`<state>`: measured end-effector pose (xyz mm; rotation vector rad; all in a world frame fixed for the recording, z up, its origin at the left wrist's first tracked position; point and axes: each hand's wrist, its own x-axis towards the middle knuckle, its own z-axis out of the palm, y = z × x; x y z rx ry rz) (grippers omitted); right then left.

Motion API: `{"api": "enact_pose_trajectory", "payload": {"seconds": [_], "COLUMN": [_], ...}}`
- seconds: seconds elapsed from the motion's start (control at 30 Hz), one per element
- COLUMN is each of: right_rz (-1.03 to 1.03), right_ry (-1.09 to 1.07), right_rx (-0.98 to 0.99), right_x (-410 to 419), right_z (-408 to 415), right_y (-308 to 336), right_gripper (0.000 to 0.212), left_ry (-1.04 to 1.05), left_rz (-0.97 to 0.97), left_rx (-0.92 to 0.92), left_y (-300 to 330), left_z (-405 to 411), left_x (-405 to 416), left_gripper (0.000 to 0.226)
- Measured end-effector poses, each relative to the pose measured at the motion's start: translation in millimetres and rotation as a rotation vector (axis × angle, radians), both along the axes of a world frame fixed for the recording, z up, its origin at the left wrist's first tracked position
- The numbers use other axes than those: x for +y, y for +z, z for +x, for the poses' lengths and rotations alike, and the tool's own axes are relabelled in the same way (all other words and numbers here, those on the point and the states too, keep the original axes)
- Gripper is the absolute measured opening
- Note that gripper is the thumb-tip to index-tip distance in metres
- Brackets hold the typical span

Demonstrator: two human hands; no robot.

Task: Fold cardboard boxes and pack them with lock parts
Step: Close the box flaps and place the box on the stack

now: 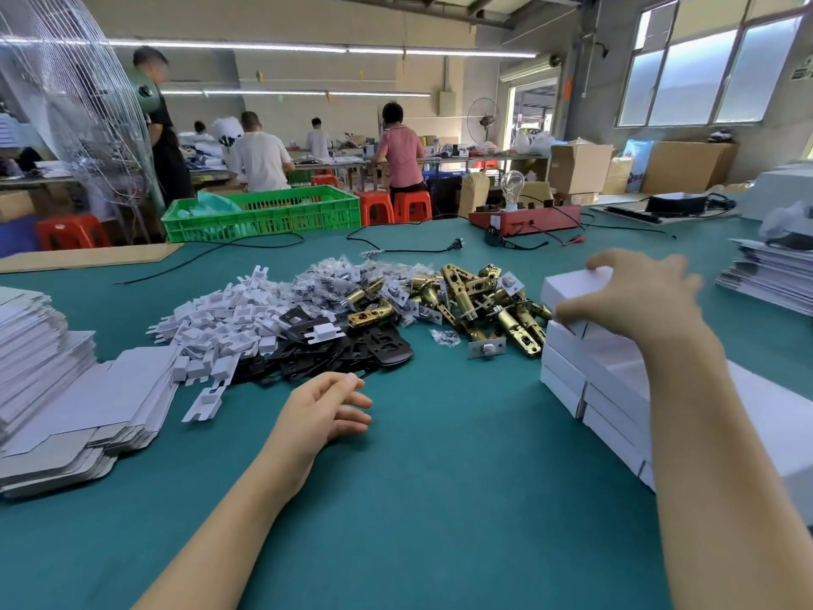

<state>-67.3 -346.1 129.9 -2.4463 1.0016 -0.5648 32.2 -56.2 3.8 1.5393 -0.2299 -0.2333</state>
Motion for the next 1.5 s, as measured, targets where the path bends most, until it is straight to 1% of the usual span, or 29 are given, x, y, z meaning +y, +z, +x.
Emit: {"api": "enact_pose_trajectory", "payload": {"seconds": [0.1, 0.27, 0.33, 0.47, 0.57, 0.8, 0.93, 1.13, 1.23, 1.5], "right_rz": [0.033, 0.016, 0.008, -0.018, -0.058, -0.211, -0.236, -0.231, -0.193, -0.128], "right_ry": [0.020, 0.020, 0.018, 0.032, 0.047, 0.045, 0.065, 0.030, -0.020, -0.049], "right_rx": [0.080, 0.208, 0.226, 0.260, 0.279, 0.260, 0.241, 0.216, 0.217, 0.217], "right_x": [-6.7, -16.1, -15.4, -13.8, -12.6, 0.3, 8.3, 8.6, 9.9, 10.8], "right_z": [1.6, 7.5, 11.5, 13.2, 11.6, 11.5, 15.0, 12.8, 10.4, 7.6], "right_y": [-5.3, -11.9, -13.6, -13.5, -11.5, -10.5, -11.8, -8.6, -5.6, -3.3], "right_gripper": [0.071, 0.062, 0.061, 0.065, 0.063, 0.039, 0.036, 0.035, 0.033, 0.027], "left_ry": [0.020, 0.027, 0.031, 0.032, 0.031, 0.029, 0.027, 0.026, 0.025, 0.032], "left_rz": [-0.025, -0.043, -0.051, -0.058, -0.052, -0.045, -0.047, -0.051, -0.054, -0.065], "left_rx": [0.019, 0.032, 0.037, 0.038, 0.037, 0.037, 0.036, 0.038, 0.039, 0.048], "left_y": [1.2, 2.4, 2.5, 2.7, 2.0, 1.6, 1.9, 2.7, 2.4, 3.6], "left_z": [0.8, -0.5, -0.8, 0.0, 0.6, 1.1, 0.8, 0.0, -0.1, -1.6], "left_x": [0.4, -0.3, -0.3, 0.9, 1.1, 0.8, 0.9, 1.1, 1.1, 0.5], "left_gripper": [0.022, 0.023, 0.024, 0.023, 0.022, 0.022, 0.022, 0.021, 0.021, 0.021]}}
